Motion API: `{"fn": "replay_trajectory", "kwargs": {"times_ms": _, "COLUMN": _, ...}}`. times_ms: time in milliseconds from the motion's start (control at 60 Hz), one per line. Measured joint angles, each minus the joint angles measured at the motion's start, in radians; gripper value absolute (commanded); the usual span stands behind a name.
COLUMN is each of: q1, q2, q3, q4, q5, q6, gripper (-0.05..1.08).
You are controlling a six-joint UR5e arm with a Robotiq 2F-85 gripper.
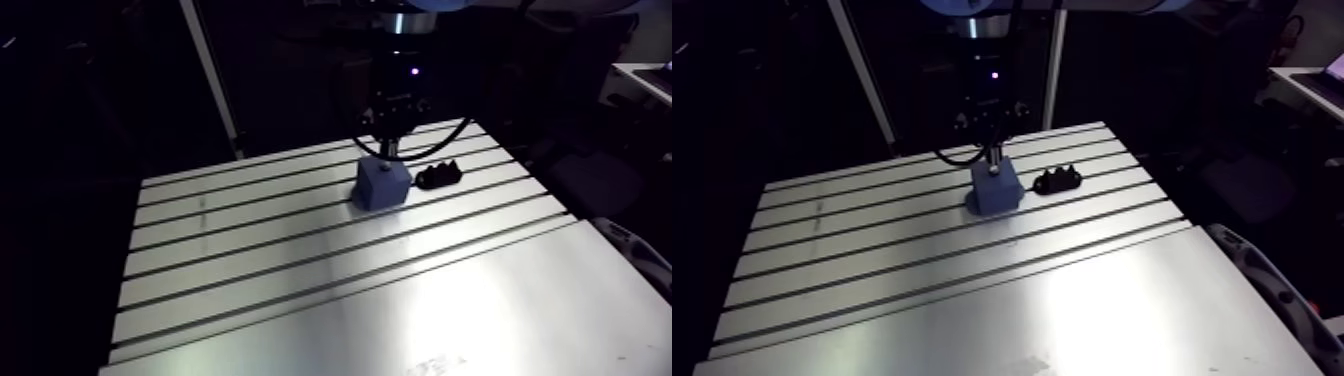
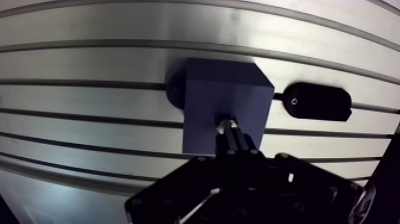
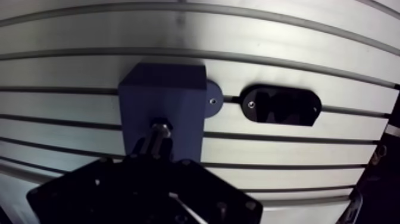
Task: Pick up the M10 bolt and insert it into the hex recess until seated.
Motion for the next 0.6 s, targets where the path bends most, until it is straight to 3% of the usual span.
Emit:
{"fn": "replay_trajectory", "kwargs": {"times_ms": 267, "q1": -0.001, "q2": 0.001, "q3": 0.001, "q4": -0.001, "q5": 0.001, "q6": 0.002, "gripper": 1.08}}
{"fn": "replay_trajectory", "kwargs": {"times_ms": 600, "q1": -0.001, "q2": 0.004, "q3": 0.0, "q4": -0.018, "q5": 0.019, "q6": 0.001, "gripper": 1.08}}
